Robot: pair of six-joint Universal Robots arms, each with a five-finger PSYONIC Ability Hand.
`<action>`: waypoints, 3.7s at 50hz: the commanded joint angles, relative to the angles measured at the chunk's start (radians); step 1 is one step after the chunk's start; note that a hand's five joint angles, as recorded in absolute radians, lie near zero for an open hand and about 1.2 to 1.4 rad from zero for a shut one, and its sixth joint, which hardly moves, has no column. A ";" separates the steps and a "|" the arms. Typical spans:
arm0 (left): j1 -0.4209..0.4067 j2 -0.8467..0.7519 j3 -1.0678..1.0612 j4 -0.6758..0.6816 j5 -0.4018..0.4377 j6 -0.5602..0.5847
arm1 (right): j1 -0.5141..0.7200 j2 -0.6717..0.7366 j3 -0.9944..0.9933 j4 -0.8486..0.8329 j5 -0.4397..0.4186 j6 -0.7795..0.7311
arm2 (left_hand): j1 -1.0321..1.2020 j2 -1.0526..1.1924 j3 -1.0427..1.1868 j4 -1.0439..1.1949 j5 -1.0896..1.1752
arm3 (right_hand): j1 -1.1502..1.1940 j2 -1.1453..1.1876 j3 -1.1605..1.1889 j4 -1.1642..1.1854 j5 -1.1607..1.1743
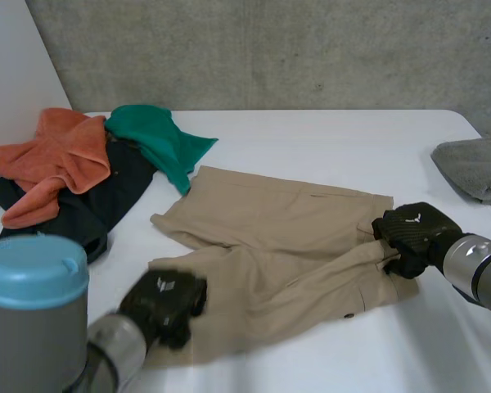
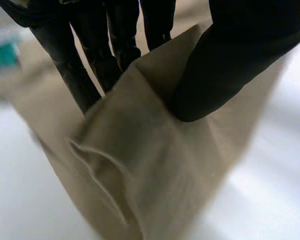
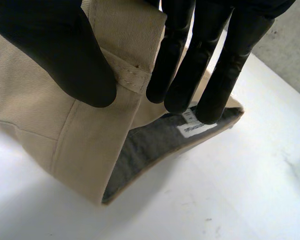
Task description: Fold the laundry.
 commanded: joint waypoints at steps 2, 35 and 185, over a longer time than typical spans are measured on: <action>0.006 -0.246 0.356 0.337 -0.016 0.414 | 0.024 0.011 -0.094 -0.123 0.013 0.007 | 0.241 0.202 0.209 0.198 0.240 | 0.403 0.218 0.212 0.207 0.233; 0.067 -0.557 0.752 0.513 0.009 0.307 | 0.110 0.223 -0.354 -0.278 0.247 0.083 | -0.981 -1.020 -1.012 -1.023 -0.982 | -0.818 -1.004 -1.010 -1.015 -0.989; 0.100 -0.141 0.697 -0.162 0.572 -0.049 | 0.455 0.336 -0.119 -0.507 0.223 0.154 | -0.971 -1.010 -1.003 -1.014 -0.972 | -0.818 -1.004 -1.010 -1.015 -0.989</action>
